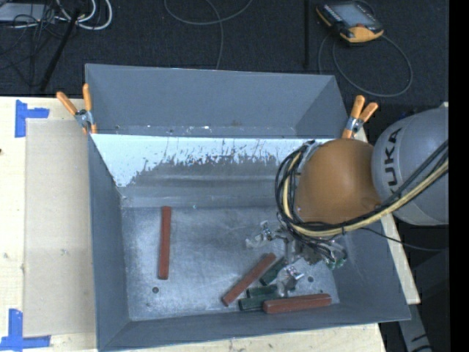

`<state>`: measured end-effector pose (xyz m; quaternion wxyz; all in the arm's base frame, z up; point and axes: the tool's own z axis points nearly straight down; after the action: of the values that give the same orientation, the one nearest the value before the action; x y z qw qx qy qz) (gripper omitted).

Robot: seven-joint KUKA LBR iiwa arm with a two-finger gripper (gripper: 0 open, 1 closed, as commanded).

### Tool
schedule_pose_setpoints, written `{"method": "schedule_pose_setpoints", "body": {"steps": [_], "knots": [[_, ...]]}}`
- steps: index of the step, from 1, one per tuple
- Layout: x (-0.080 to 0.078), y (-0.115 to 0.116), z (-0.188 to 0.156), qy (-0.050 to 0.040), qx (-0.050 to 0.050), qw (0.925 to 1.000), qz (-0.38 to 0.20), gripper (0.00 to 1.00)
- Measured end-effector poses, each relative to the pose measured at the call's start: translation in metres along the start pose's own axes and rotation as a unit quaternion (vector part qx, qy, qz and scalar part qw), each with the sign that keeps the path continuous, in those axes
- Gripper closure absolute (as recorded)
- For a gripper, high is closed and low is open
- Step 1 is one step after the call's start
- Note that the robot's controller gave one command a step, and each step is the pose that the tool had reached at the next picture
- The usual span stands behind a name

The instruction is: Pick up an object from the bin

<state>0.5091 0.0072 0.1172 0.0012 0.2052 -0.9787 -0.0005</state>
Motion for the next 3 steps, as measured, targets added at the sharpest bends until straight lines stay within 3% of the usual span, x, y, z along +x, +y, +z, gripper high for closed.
{"method": "schedule_pose_setpoints", "body": {"steps": [1, 2, 3], "knots": [[0.007, -0.007, -0.008, -0.0007, 0.000, 0.9996, -0.028, 0.00], [0.001, -0.006, 0.038, -0.0030, 0.002, 0.9920, -0.127, 0.00], [-0.002, -0.009, 0.031, -0.0105, 0.005, 0.9919, -0.126, 1.00]]}}
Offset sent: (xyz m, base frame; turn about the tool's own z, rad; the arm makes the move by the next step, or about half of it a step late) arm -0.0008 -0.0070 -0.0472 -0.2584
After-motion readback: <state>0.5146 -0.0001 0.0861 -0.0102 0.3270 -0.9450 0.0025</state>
